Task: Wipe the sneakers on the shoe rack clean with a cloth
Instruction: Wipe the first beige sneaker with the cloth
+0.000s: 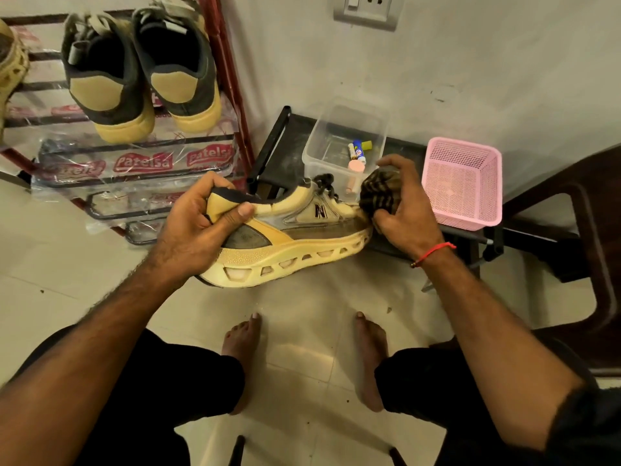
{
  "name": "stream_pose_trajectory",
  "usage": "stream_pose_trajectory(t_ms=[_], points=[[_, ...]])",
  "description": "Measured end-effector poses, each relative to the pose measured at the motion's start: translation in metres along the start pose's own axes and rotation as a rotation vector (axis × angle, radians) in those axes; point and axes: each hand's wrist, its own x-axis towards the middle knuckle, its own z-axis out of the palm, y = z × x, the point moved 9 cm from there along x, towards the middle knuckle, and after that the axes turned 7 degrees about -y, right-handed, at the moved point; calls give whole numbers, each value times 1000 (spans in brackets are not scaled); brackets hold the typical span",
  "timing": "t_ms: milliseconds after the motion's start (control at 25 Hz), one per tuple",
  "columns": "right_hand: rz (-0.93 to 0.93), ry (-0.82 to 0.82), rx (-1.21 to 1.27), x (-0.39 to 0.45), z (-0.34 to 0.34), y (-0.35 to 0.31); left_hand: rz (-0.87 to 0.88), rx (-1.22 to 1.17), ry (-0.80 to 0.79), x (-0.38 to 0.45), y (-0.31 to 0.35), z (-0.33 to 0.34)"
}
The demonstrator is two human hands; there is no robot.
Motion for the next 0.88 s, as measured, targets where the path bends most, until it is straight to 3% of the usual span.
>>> stream_pose_trajectory(t_ms=[200,320,520,640,720,800,880], points=[[-113,-713,-269,-25,50,-47,129,114,-279,-5,6,31],[-66,-867,-294,-39,65,-44,120,143,-345,-7,0,33],[13,-841,-116,-50,89,-54,33,371,-323,-2,-6,19],[151,-722,75,-49,96,-64,133,794,-371,-3,4,26],[276,-589,282,-50,96,-69,87,981,-411,-9,-1,45],[416,-512,551,-56,102,-72,5,960,-319,-11,-3,53],[499,-516,741,-63,109,-75,68,894,-182,-11,3,54]])
